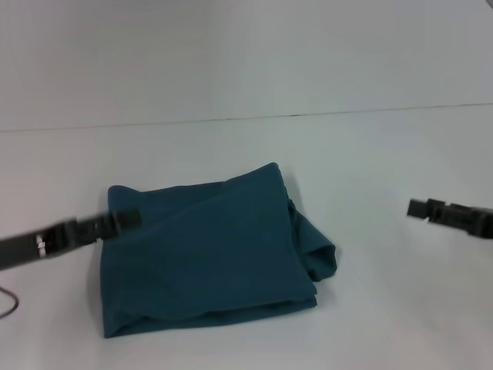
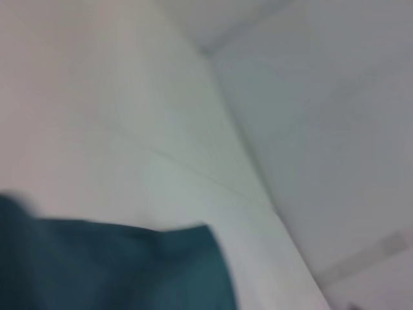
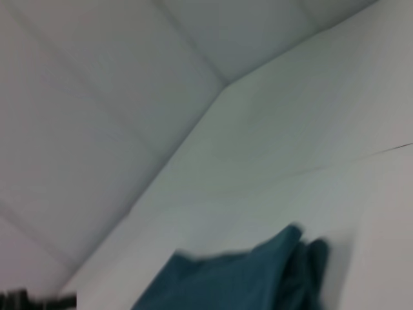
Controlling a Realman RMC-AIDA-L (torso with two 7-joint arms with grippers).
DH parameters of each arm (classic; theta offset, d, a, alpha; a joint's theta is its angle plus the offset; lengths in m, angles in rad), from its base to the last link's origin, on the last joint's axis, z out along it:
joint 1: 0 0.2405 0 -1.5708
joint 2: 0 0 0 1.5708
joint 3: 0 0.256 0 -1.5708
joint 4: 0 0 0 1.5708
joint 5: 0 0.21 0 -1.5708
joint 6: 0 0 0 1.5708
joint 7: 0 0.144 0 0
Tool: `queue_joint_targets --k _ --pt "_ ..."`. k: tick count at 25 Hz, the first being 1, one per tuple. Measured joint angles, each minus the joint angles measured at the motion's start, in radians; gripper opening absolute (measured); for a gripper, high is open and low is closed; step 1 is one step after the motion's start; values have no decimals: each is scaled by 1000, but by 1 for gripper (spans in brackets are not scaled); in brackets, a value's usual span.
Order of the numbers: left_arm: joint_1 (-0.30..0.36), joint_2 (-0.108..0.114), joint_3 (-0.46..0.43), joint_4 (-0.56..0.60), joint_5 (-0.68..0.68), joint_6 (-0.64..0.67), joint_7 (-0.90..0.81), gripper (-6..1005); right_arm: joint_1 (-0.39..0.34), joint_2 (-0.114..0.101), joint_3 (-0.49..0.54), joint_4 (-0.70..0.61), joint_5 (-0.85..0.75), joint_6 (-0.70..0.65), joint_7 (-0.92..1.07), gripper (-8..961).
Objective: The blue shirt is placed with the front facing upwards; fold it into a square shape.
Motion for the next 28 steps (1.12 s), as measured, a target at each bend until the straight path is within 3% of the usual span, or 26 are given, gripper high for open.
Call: queue_joint_targets --k 2,5,11,17,21,28 --pt "6 9 -5 4 18 102 161 948 8 5 -30 5 -20 -22 -80 927" --pt "22 4 1 12 53 184 334 948 22 32 -82 5 -43 -59 -182 926" --pt "65 -21 54 12 71 194 448 949 56 71 -182 25 -48 -67 -207 926" --pt "77 -33 61 -5 72 182 473 949 118 76 -253 151 -49 -44 -231 927" --pt "87 -45 77 -19 72 176 581 948 144 78 -310 219 -53 -14 -298 925" --pt "88 -47 86 -17 80 172 621 947 148 74 -361 202 -67 10 -349 920"
